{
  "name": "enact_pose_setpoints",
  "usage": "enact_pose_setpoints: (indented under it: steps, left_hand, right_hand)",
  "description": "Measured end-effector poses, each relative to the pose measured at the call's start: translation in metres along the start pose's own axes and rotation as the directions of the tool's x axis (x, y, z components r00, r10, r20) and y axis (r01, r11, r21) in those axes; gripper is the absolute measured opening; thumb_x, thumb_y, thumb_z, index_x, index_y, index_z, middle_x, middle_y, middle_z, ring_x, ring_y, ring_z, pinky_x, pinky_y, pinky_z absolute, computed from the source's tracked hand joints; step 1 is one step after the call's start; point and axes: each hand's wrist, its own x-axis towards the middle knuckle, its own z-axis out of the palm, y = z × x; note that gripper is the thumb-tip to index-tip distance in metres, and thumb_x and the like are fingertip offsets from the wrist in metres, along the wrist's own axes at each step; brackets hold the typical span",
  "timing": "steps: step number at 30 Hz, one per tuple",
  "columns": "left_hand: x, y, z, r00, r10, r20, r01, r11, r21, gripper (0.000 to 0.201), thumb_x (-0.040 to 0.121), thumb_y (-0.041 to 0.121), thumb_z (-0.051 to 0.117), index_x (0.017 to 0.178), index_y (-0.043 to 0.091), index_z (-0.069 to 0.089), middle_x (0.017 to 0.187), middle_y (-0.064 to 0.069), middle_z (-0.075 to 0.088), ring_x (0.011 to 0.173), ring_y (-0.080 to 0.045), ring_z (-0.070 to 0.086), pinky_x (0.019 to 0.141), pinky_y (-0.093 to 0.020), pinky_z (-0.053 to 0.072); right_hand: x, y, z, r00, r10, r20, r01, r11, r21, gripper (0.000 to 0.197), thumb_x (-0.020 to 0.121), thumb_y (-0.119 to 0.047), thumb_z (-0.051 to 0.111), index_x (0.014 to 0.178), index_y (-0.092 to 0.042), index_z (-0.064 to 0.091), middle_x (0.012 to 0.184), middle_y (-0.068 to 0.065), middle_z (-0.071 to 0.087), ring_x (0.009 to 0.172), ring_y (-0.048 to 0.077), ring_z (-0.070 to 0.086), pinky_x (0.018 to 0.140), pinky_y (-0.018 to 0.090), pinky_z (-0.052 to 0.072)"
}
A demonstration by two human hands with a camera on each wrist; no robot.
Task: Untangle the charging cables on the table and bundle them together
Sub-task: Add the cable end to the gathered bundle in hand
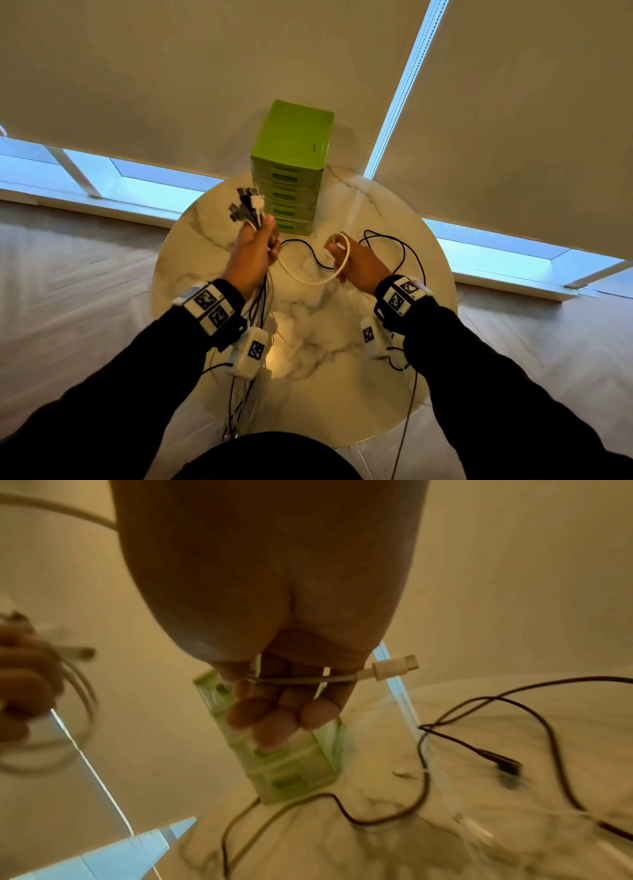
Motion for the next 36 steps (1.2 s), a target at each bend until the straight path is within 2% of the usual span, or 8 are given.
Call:
enact_pose_setpoints:
  steps: [5, 13, 17, 21, 24, 27, 32, 36]
  left_hand:
    - [-0.007, -0.001, 0.033, 0.992, -0.069, 0.104, 0.077, 0.994, -0.079, 0.026, 0.106, 0.021, 0.040, 0.081, 0.017, 0.049, 0.067, 0.006, 0.049, 0.059, -0.011, 0.045, 0.051, -0.022, 0.034]
    - [0.001, 0.009, 0.105, 0.971, -0.060, 0.230, 0.115, 0.966, -0.231, 0.025, 0.105, 0.016, 0.042, 0.082, 0.017, 0.051, 0.071, 0.005, 0.051, 0.059, -0.009, 0.048, 0.044, -0.018, 0.032]
    - [-0.004, 0.002, 0.146, 0.934, -0.094, 0.343, 0.193, 0.944, -0.268, 0.023, 0.104, 0.014, 0.041, 0.084, 0.018, 0.050, 0.070, 0.005, 0.054, 0.061, -0.010, 0.049, 0.046, -0.020, 0.029]
    - [-0.023, -0.009, 0.185, 0.892, -0.144, 0.430, 0.257, 0.942, -0.218, 0.022, 0.104, 0.014, 0.041, 0.085, 0.017, 0.051, 0.069, 0.004, 0.055, 0.061, -0.010, 0.051, 0.045, -0.019, 0.028]
    - [-0.037, -0.020, 0.207, 0.852, -0.159, 0.499, 0.233, 0.968, -0.090, 0.020, 0.104, 0.018, 0.043, 0.088, 0.018, 0.055, 0.074, 0.004, 0.060, 0.067, -0.010, 0.055, 0.048, -0.019, 0.034]
    - [-0.043, -0.033, 0.222, 0.813, -0.180, 0.554, 0.190, 0.981, 0.040, 0.020, 0.105, 0.022, 0.042, 0.093, 0.019, 0.058, 0.083, 0.004, 0.066, 0.076, -0.010, 0.059, 0.052, -0.020, 0.038]
    - [-0.043, -0.060, 0.236, 0.821, -0.242, 0.517, 0.175, 0.969, 0.174, 0.019, 0.105, 0.023, 0.041, 0.100, 0.015, 0.058, 0.092, -0.001, 0.070, 0.081, -0.010, 0.065, 0.054, -0.021, 0.041]
    - [-0.056, -0.088, 0.240, 0.811, -0.289, 0.508, 0.141, 0.941, 0.309, 0.019, 0.106, 0.025, 0.041, 0.107, 0.013, 0.055, 0.092, 0.001, 0.068, 0.090, -0.015, 0.064, 0.061, -0.026, 0.042]
  right_hand:
    - [-0.017, -0.011, -0.027, 1.000, -0.023, 0.003, 0.022, 0.971, 0.237, 0.015, 0.104, -0.015, 0.048, 0.111, -0.015, 0.061, 0.090, 0.017, 0.070, 0.076, 0.028, 0.073, 0.074, 0.036, 0.060]
    - [-0.116, 0.055, -0.085, 0.947, 0.276, 0.166, -0.262, 0.960, -0.098, 0.023, 0.084, -0.012, 0.079, 0.103, -0.020, 0.069, 0.085, -0.002, 0.074, 0.075, 0.005, 0.069, 0.076, 0.023, 0.052]
    - [-0.168, 0.052, -0.098, 0.867, 0.435, 0.242, -0.416, 0.901, -0.126, 0.042, 0.072, -0.026, 0.089, 0.108, -0.025, 0.067, 0.097, 0.005, 0.071, 0.086, 0.014, 0.067, 0.076, 0.023, 0.052]
    - [-0.202, 0.041, -0.094, 0.847, 0.438, 0.301, -0.423, 0.898, -0.117, 0.030, 0.083, -0.044, 0.078, 0.105, -0.025, 0.069, 0.073, -0.005, 0.062, 0.064, 0.007, 0.053, 0.065, 0.023, 0.042]
    - [-0.225, 0.049, -0.092, 0.856, 0.455, 0.247, -0.427, 0.890, -0.160, 0.027, 0.094, -0.047, 0.063, 0.099, -0.022, 0.072, 0.076, -0.014, 0.060, 0.066, 0.002, 0.051, 0.066, 0.018, 0.040]
    - [-0.257, 0.076, -0.094, 0.845, 0.523, 0.112, -0.477, 0.831, -0.287, 0.029, 0.098, -0.048, 0.055, 0.101, -0.023, 0.069, 0.085, -0.011, 0.062, 0.077, 0.008, 0.056, 0.074, 0.027, 0.045]
    - [-0.313, 0.132, -0.085, 0.713, 0.656, -0.249, -0.701, 0.663, -0.261, 0.032, 0.104, -0.048, 0.041, 0.094, -0.021, 0.054, 0.085, 0.001, 0.063, 0.082, 0.028, 0.060, 0.076, 0.040, 0.046]
    - [-0.329, 0.147, -0.061, 0.666, 0.664, -0.340, -0.745, 0.563, -0.359, 0.037, 0.106, -0.048, 0.032, 0.107, -0.017, 0.052, 0.091, 0.009, 0.070, 0.084, 0.033, 0.067, 0.081, 0.043, 0.050]
